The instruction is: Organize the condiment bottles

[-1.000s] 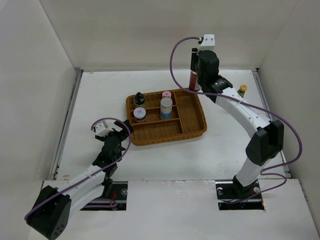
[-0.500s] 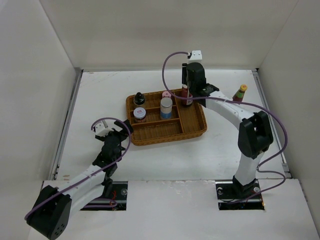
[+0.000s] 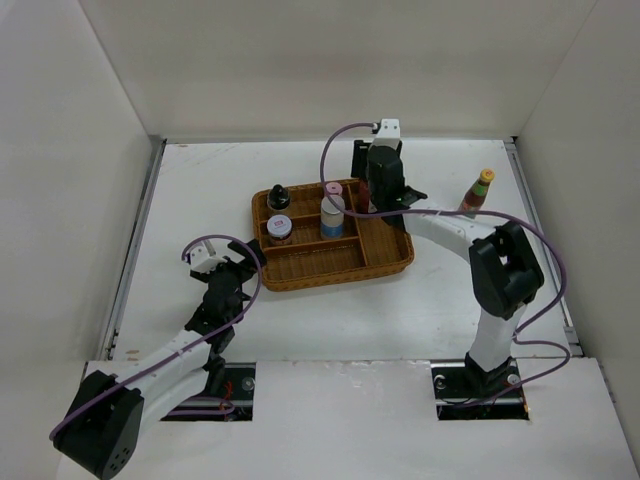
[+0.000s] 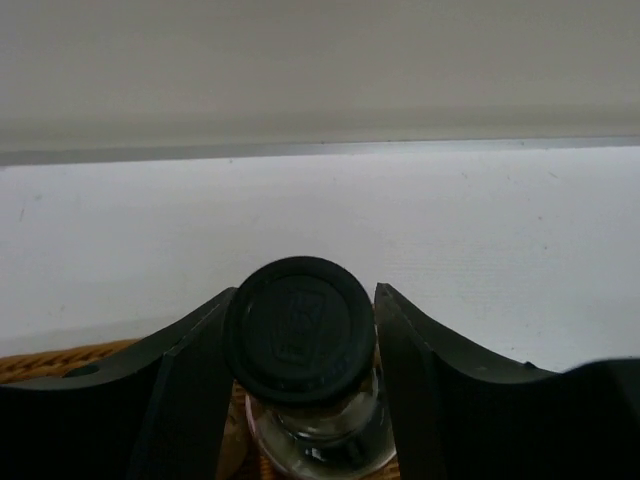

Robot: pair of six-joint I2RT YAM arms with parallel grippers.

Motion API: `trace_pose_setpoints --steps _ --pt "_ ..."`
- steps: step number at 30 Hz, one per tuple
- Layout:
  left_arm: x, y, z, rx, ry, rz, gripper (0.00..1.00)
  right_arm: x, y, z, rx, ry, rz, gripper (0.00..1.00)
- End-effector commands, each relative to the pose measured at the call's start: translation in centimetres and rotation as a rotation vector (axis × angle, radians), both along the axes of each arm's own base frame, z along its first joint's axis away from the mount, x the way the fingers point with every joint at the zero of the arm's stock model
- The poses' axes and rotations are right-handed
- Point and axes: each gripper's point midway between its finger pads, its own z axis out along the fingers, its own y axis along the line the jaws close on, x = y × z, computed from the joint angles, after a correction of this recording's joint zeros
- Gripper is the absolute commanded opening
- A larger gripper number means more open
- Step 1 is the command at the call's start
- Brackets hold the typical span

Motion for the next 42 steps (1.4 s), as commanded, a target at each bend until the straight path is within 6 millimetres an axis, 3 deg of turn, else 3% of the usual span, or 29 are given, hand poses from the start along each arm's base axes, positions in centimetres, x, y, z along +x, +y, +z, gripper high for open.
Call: trace_pose_setpoints --steps 1,5,11,14,17,21,25,30,36,42 --pt "0.4 -0.2 1.2 -0.036 -0.045 -0.001 1.0 -0.7 0.4 4.0 0.107 -0.089 0.005 0.67" --pt "0.3 -0.1 1.3 -0.038 -0.049 0.003 1.0 -1.7 0.0 5.6 0.116 -0.102 0.01 0.81" --pt "0.4 -0.1 1.3 -0.039 -0.049 -0.001 1.0 -4.0 -1.4 8.2 0.181 -0.136 0.028 0.91" --pt "0.3 -0.2 1.3 -0.038 -0.048 -0.002 1.0 -5.3 -4.2 9.8 0.205 -0.168 -0.014 0.95" --pt "0.3 -0.1 1.4 -0.043 -0.055 -0.002 1.0 -6.6 -9.6 10.1 0.198 -0.18 -0.137 0.97" --pt "0.3 -0.5 1.1 -0.04 -0.042 -0.012 1.0 -8.2 -19.8 7.6 0.15 -0.094 -0.436 0.98" --pt "0.4 -0.5 1.0 -0.039 -0.036 -0.014 1.0 -8.7 -25.3 4.9 0.097 -0.002 -0.569 1.0" --pt "0.4 -0.6 1.1 -0.045 -0.042 -0.015 1.0 -7.3 -28.5 2.0 0.068 0.079 -0.624 1.0" --pt "0.4 -0.3 1.0 -0.043 -0.039 -0.006 1.0 -4.6 -29.4 -0.9 0.061 0.152 -0.608 0.97" --pt "0.5 -0.2 1.1 -0.044 -0.04 -0.003 1.0 -3.0 -30.4 -3.5 0.047 0.209 -0.614 0.73"
